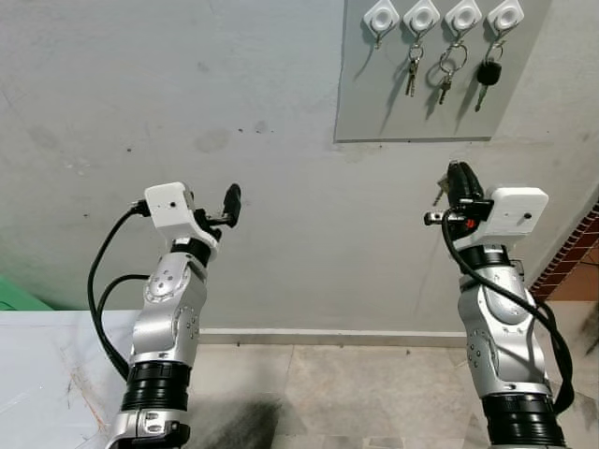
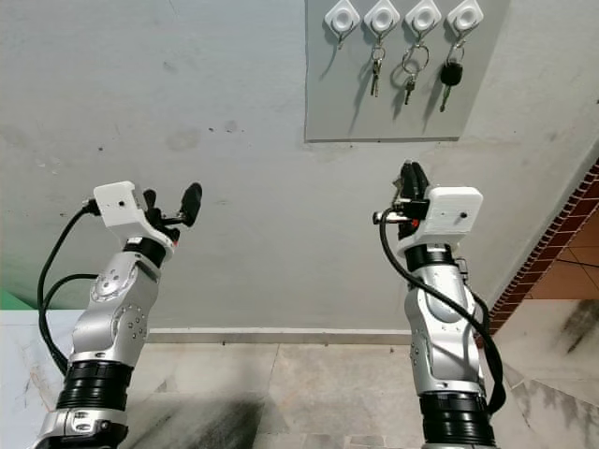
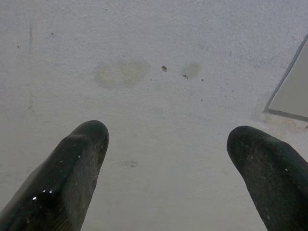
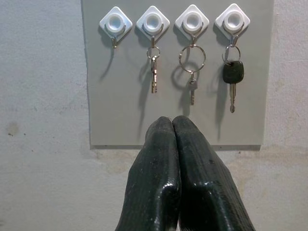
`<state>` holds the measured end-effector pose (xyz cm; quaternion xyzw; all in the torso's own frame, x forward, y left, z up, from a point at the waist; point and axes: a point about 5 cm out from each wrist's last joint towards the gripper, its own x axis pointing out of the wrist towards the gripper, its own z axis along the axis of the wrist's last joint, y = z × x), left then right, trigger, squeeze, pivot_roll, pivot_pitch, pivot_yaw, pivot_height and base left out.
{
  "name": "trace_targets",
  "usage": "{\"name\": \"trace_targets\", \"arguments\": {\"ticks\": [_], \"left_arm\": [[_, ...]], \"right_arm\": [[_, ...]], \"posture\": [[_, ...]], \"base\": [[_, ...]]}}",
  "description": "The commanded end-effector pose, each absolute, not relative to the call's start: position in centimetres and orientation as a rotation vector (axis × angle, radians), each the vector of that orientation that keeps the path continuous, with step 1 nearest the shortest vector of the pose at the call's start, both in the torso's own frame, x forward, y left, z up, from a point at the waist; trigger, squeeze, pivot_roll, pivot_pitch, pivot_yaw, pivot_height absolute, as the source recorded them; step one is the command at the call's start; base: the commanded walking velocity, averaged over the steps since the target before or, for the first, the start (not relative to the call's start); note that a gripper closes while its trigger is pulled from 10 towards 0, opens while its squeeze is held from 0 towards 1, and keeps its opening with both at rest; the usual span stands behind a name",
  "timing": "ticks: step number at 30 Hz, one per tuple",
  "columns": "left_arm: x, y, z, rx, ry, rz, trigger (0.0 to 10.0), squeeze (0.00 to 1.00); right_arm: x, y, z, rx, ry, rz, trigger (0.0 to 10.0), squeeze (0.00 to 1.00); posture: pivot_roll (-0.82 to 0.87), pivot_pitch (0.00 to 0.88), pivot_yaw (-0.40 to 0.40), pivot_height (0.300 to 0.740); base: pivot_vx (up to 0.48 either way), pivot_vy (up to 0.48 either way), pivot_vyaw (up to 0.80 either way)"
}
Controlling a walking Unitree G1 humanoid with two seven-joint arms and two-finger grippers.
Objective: Hang keys on a hook
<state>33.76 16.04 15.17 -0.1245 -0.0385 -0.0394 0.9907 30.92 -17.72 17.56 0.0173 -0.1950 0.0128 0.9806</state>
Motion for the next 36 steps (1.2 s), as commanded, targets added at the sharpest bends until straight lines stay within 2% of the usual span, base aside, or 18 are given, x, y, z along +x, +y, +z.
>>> {"name": "trace_targets", "arguments": {"ticks": [1,12,28,36], "left_arm": [[33.86,16.15,16.15,-0.234,-0.109,-0.085,10.0,0.00],[33.87,16.15,16.32,-0.232,-0.117,-0.086,10.0,0.00],[33.91,16.09,16.33,-0.237,-0.114,-0.084,10.0,0.00],[33.87,15.92,16.48,-0.238,-0.122,-0.078,10.0,0.00]], "right_arm": [[30.79,-17.44,18.27,0.042,-0.419,0.038,10.0,0.00],[30.75,-17.47,18.20,0.043,-0.414,0.039,10.0,0.00],[30.80,-17.46,18.21,0.043,-0.410,0.044,10.0,0.00],[30.86,-17.42,18.21,0.042,-0.407,0.051,10.0,0.00]], "posture": [[0.00,0.000,0.037,0.740],[0.00,0.000,0.036,0.740],[0.00,0.000,0.033,0.740],[0.00,0.000,0.031,0.740]], "base": [[0.000,0.000,0.00],[0.241,0.000,0.00],[0.375,0.000,0.00],[0.000,0.000,0.00]]}}
